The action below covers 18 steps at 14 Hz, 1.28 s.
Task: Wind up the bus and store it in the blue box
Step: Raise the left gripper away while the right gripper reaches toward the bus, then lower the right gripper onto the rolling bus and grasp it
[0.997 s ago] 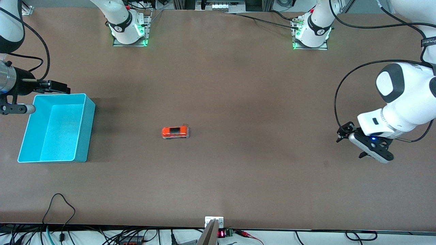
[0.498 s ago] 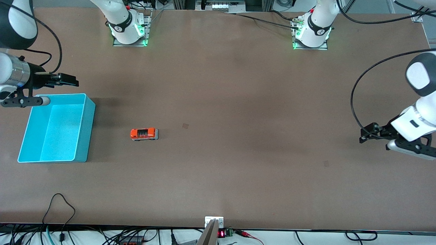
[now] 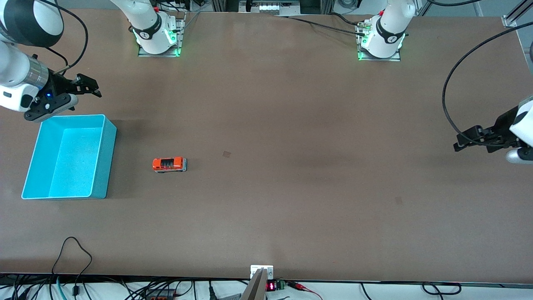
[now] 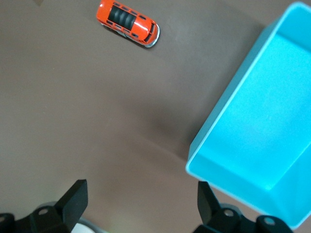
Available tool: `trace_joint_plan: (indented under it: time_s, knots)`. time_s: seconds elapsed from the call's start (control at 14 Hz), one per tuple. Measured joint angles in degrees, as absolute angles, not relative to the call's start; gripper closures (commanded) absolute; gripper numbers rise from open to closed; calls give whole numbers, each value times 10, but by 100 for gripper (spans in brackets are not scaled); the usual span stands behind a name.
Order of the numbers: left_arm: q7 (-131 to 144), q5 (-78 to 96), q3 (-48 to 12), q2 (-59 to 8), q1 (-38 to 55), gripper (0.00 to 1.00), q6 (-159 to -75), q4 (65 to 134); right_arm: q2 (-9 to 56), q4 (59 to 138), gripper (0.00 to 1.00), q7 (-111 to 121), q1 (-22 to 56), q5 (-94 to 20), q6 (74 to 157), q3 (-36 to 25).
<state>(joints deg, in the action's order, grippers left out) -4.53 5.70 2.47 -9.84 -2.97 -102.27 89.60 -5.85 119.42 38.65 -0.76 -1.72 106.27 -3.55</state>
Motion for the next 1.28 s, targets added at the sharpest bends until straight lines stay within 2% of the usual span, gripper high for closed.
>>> trace_joint_plan:
  time_s: [0.21, 0.64, 0.93, 1.28]
  knots:
    - [-23, 57, 26, -89, -28, 0, -991, 886, -44, 1210, 0, 487, 1, 0, 1114, -30]
    - [8, 57, 20, -67, -4, 0, -980, 887, 21, 1211, 0, 528, 96, 36, 1202, -22]
    - [8, 33, 18, -49, -4, 0, -976, 912, 73, 1204, 0, 568, 152, 38, 1252, -22]
    - [8, 24, 11, -30, -4, 0, -991, 946, 157, 1188, 0, 619, 168, 38, 1329, -22]
